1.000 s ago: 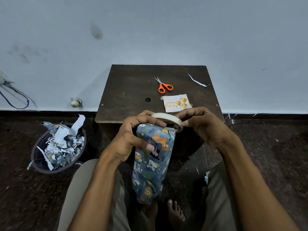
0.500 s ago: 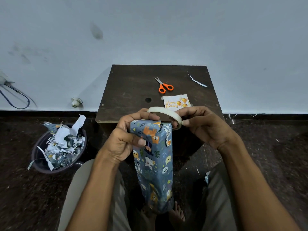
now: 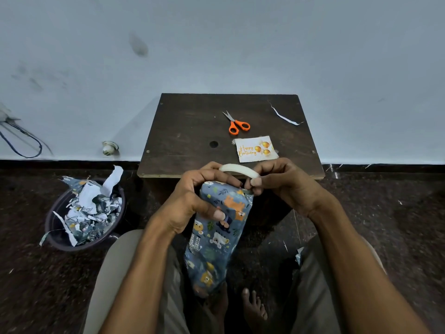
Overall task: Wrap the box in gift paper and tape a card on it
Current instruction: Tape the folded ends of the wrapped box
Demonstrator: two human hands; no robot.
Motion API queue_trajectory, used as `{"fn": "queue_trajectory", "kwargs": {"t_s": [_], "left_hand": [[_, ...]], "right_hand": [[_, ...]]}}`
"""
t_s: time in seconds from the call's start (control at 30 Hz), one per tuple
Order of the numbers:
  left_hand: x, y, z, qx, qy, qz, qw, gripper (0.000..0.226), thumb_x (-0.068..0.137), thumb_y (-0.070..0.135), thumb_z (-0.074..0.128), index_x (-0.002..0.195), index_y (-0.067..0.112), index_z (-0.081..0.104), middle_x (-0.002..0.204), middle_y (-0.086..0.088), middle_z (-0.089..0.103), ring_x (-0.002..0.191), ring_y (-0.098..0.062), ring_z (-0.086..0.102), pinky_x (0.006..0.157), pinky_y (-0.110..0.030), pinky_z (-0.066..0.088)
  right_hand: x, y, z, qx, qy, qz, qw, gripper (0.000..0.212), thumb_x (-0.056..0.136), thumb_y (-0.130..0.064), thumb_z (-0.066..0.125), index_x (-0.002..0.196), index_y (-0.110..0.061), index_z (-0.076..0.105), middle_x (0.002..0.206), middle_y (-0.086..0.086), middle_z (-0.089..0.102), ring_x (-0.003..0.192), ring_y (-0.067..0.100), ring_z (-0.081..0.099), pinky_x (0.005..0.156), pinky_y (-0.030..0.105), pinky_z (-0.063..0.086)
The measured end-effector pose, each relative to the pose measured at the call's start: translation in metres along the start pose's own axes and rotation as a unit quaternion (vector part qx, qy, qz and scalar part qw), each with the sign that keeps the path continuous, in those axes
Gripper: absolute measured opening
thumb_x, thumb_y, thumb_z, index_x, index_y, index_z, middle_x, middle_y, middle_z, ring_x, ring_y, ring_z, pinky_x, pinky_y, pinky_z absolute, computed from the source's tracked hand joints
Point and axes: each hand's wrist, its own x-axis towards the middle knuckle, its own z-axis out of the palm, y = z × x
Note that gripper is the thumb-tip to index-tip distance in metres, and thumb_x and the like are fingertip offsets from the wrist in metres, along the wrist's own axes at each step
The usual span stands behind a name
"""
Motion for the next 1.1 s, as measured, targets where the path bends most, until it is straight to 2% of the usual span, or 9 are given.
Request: {"fn": "queue_trajectory", "kwargs": {"t_s": [0.1,0.23,0.43,0.6,0.73,0.87,0.97,1.0,1.1], "left_hand": [[0.0001,0.0,0.0011,0.027,0.007,0.0,1.0,0.066,0.035,0.007,0.083,0.1,0.005,0.078,0.112,-0.007,0.054,0.101,-0.026,0.063,0.078,-0.037,0.055],[-0.0001,0.0011,0.0012,0.04,0.024,0.016,0.999,0.066,0.032,0.009,0.082,0.098,0.008,0.079,0.114,-0.006,0.057,0.103,-0.025,0.064,0.08,-0.038,0.055],[-0.0001,0.0007,-0.0007,0.011,0.024,0.015,1.0,0.065,0.033,0.006,0.082,0.099,0.008,0.079,0.114,-0.005,0.058,0.103,-0.026,0.065,0.077,-0.035,0.056],[0.0001,0.0005,-0.0005,0.051,0.02,0.01,0.998,0.069,0.033,0.002,0.082,0.101,0.001,0.077,0.115,-0.009,0.057,0.104,-0.028,0.064,0.08,-0.039,0.056],[-0.001,0.0015,0.0045,0.082,0.021,-0.009,0.996,0.067,0.032,0.013,0.085,0.098,0.009,0.08,0.114,-0.004,0.057,0.103,-0.031,0.064,0.079,-0.05,0.06],[-0.0009,0.002,0.0062,0.09,0.02,-0.013,0.996,0.065,0.032,0.013,0.085,0.097,0.012,0.081,0.111,0.002,0.057,0.101,-0.025,0.064,0.079,-0.047,0.06],[0.0002,0.0015,0.0051,0.08,0.02,-0.009,0.997,0.066,0.031,0.013,0.084,0.097,0.012,0.081,0.112,-0.001,0.058,0.101,-0.025,0.065,0.078,-0.044,0.059],[0.0004,0.0013,0.0045,0.067,0.02,-0.005,0.998,0.067,0.031,0.011,0.083,0.098,0.01,0.08,0.113,-0.003,0.058,0.102,-0.025,0.064,0.078,-0.041,0.058],[0.0008,0.0007,0.0034,0.03,0.017,0.013,0.999,0.068,0.033,0.007,0.081,0.102,0.007,0.079,0.115,-0.008,0.056,0.105,-0.027,0.063,0.08,-0.038,0.056]], "right_hand": [[0.0016,0.0005,0.0016,-0.019,0.005,0.002,1.0,0.021,0.075,-0.009,0.058,0.082,0.005,0.073,0.061,0.008,0.064,0.061,0.015,0.055,0.07,0.024,0.045],[0.0022,0.0015,-0.0006,-0.008,-0.024,0.012,1.0,0.032,0.075,-0.011,0.05,0.087,0.002,0.076,0.065,0.014,0.058,0.07,0.021,0.051,0.079,0.034,0.039],[0.0029,0.0012,0.0019,0.044,-0.027,0.0,0.999,0.032,0.081,-0.009,0.05,0.091,0.005,0.077,0.08,0.019,0.061,0.066,0.012,0.047,0.076,0.024,0.041],[0.0039,0.0002,0.0054,0.003,0.002,-0.005,1.0,0.029,0.087,-0.016,0.053,0.079,0.0,0.076,0.06,0.008,0.047,0.06,0.011,0.041,0.068,0.02,0.039],[0.0046,0.0007,0.0065,-0.057,0.042,-0.017,0.997,0.032,0.084,-0.021,0.055,0.065,0.001,0.069,0.052,0.005,0.047,0.055,0.011,0.043,0.063,0.02,0.038],[0.0051,0.0022,0.0056,-0.075,0.054,-0.02,0.996,0.036,0.083,-0.022,0.057,0.065,0.008,0.067,0.049,0.005,0.05,0.053,0.013,0.044,0.063,0.023,0.038],[0.0045,0.0029,0.0025,-0.063,0.027,-0.017,0.997,0.033,0.086,-0.021,0.055,0.072,0.001,0.075,0.053,0.008,0.052,0.057,0.016,0.045,0.068,0.025,0.039],[0.0035,0.0025,0.0019,-0.035,0.01,-0.015,0.999,0.033,0.086,-0.018,0.052,0.079,0.004,0.075,0.055,0.006,0.054,0.059,0.016,0.045,0.069,0.024,0.04],[0.0017,0.0,0.0005,0.07,-0.026,-0.009,0.997,0.04,0.083,-0.006,0.043,0.108,0.018,0.062,0.064,0.001,0.067,0.059,0.011,0.047,0.07,0.025,0.038]]}}
